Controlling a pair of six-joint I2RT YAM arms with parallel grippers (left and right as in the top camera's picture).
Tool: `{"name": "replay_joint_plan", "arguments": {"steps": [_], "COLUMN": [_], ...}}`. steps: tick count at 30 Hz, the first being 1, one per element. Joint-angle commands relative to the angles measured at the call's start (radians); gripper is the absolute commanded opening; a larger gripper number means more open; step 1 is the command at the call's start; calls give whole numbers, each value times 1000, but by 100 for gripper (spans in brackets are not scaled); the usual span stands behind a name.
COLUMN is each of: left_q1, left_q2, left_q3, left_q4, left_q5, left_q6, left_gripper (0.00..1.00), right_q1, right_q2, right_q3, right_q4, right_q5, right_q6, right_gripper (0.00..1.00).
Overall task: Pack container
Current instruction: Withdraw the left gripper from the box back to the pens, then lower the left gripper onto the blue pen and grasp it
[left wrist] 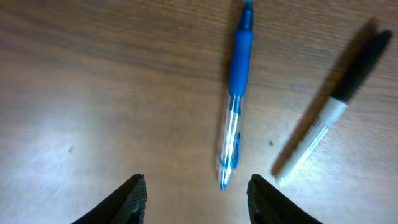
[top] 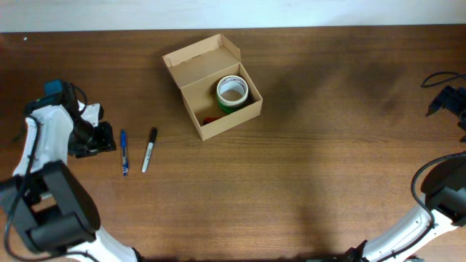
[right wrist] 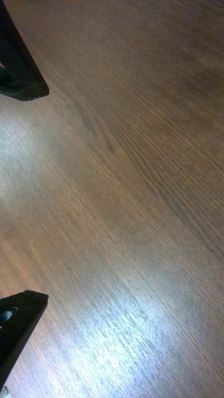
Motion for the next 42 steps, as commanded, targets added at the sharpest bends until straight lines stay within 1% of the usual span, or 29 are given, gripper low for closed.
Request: {"name": "replay_joint_plan", "arguments": {"steps": [1, 5, 9, 12, 16, 19, 20, 22, 24, 25, 29, 32, 35, 37, 42], "left_q1": [-26, -57, -100, -128, -146, -146, -146, -146, -146, -146, -146, -146, -146, -146, -146], "left_q2": [60, 115, 150, 163, 175, 179, 179, 179, 180, 180, 181, 188, 196, 201, 201], "left_q3": [1, 1, 1, 1, 1, 1, 1, 1, 1, 1, 1, 1, 1, 1, 26], "left_q4": [14, 26, 48, 57, 67, 76, 77, 77, 77, 77, 77, 77, 77, 77, 57], "left_q5": [19, 19, -21, -81, -91, -101, -119, -124, -124, -124, -125, -125, -137, -140, -179], "left_q6": [30, 82, 82, 60, 42, -1, -23, -30, -30, -31, -33, -34, -48, -51, -51], "left_gripper": [52, 51, 51, 51, 51, 50, 47, 42, 32, 30, 27, 16, 9, 2, 2], "right_q1": [1, 1, 1, 1, 1, 1, 1, 1, 1, 1, 1, 1, 1, 1, 1], "right_q2": [2, 2, 2, 2, 2, 2, 2, 2, 2, 2, 2, 2, 2, 2, 2], "right_q3": [-4, -4, -4, -4, -4, -4, -4, -4, -4, -4, -4, -4, -4, -4, -4], "right_q4": [0, 0, 0, 0, 0, 0, 0, 0, 0, 0, 0, 0, 0, 0, 0], "right_q5": [-10, -10, -10, -10, -10, -10, -10, -10, -10, -10, -10, -10, -10, -10, -10], "right_q6": [5, 5, 5, 5, 5, 5, 5, 5, 5, 5, 5, 5, 5, 5, 5], "right_gripper": [99, 99, 99, 99, 99, 99, 99, 99, 99, 99, 99, 99, 99, 99, 99]}}
